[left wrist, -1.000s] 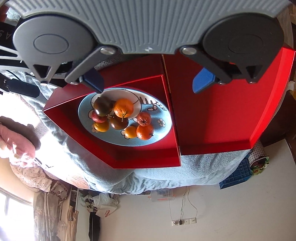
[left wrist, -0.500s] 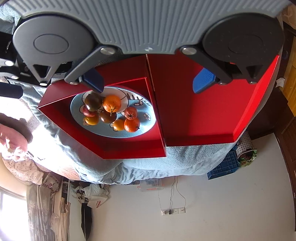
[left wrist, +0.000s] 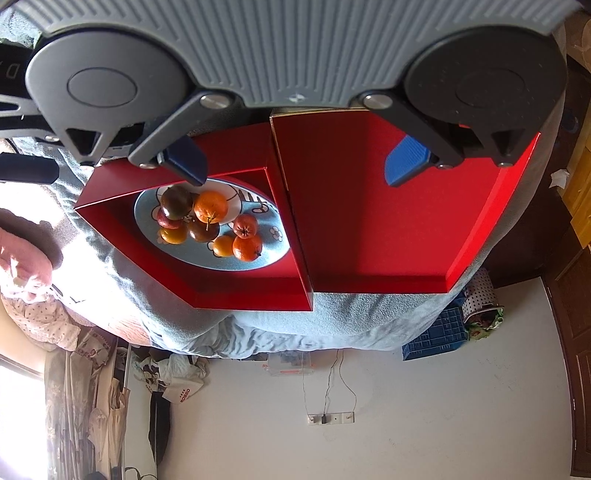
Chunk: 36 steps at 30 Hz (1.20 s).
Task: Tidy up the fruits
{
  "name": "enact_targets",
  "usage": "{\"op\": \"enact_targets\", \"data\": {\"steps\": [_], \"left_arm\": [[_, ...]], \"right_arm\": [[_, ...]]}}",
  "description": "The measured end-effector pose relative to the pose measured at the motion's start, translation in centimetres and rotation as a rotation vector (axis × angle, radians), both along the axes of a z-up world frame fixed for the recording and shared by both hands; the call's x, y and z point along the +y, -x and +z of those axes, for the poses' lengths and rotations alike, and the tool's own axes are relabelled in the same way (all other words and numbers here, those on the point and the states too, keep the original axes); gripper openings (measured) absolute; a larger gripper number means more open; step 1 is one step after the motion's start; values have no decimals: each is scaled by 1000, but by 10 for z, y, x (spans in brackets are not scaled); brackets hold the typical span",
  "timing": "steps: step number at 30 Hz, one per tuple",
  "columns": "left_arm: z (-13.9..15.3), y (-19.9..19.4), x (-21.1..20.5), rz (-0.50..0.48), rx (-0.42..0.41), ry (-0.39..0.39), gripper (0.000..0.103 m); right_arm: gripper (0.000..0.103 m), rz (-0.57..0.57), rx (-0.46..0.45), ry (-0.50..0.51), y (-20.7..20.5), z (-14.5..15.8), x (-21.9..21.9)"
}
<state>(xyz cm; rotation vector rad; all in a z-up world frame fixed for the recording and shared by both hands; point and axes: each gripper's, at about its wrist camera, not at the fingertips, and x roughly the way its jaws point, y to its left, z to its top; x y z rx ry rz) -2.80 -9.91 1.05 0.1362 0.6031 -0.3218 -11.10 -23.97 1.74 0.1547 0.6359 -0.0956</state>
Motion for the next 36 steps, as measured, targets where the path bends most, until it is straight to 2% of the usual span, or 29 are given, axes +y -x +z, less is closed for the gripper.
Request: {"op": "enact_targets", "data": {"steps": [19,36], "left_arm": [[-2,3,10,26,2,-4,103],[7,15,5,11,-75,-35,103]], "right_arm": [[71,19,16,14,-9,-8,3],[71,5,3,-2,-7,-13,-8]]}}
